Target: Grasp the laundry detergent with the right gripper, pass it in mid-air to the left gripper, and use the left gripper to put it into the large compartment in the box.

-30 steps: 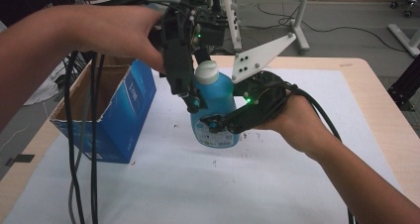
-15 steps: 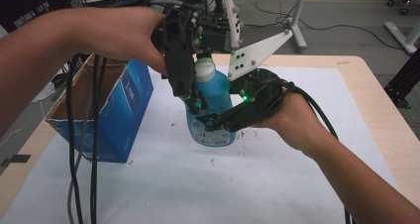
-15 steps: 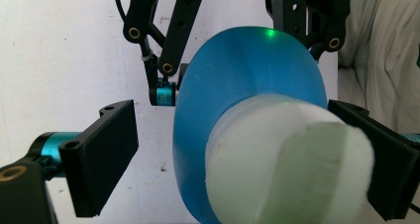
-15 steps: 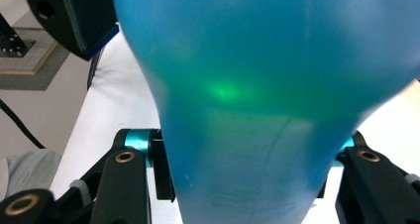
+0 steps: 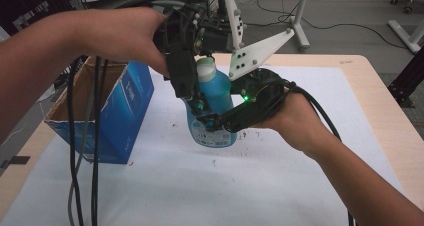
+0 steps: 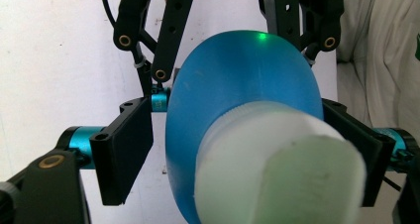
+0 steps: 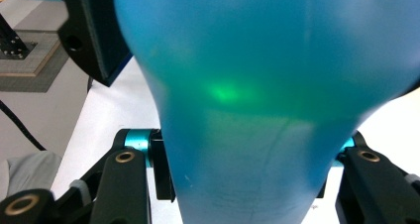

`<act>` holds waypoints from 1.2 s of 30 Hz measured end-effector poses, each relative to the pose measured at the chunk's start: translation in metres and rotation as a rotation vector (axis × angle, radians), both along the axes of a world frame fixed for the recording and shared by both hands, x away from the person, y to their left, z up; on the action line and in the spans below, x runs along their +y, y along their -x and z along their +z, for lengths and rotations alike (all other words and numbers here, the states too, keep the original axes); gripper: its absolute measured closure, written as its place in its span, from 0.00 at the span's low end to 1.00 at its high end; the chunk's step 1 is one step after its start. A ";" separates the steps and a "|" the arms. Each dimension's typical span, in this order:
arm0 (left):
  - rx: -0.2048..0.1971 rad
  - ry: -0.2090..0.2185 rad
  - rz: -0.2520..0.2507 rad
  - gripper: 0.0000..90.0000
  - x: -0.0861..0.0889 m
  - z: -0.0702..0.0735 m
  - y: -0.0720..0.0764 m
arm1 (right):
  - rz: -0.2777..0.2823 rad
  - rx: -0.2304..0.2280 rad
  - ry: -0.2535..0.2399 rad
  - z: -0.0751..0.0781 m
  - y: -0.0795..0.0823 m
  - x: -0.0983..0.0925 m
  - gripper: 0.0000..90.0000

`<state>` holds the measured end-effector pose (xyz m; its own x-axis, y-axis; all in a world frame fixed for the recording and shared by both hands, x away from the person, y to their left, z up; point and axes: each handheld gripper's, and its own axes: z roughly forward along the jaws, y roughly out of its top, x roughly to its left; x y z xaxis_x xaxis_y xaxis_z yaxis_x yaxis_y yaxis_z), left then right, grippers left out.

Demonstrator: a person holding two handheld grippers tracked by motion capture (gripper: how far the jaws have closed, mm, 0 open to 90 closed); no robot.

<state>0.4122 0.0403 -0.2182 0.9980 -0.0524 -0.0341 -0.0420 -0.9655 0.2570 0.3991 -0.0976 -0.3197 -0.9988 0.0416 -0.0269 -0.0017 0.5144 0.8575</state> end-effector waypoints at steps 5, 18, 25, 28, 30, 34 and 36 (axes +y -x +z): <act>-0.002 -0.002 -0.010 0.26 -0.001 -0.001 0.000 | 0.001 0.000 -0.001 0.000 0.000 0.000 0.51; 0.010 0.008 -0.033 0.41 0.000 -0.001 0.000 | 0.001 0.001 -0.007 -0.001 -0.001 0.000 0.51; 0.016 0.015 -0.036 0.42 0.001 0.000 0.000 | 0.003 0.000 -0.015 -0.001 -0.001 0.000 0.51; 0.020 0.011 -0.033 0.42 0.001 0.000 0.001 | 0.011 0.002 -0.017 -0.002 0.000 0.001 0.51; 0.024 0.016 -0.034 0.42 0.001 0.001 0.001 | 0.015 0.000 -0.020 -0.002 0.000 0.001 0.50; 0.030 0.013 -0.033 0.42 0.004 0.006 0.001 | -0.016 0.017 -0.019 0.001 -0.003 -0.002 0.25; 0.026 0.000 -0.035 0.42 0.005 0.008 0.003 | -0.002 0.028 -0.017 0.003 -0.004 -0.006 0.24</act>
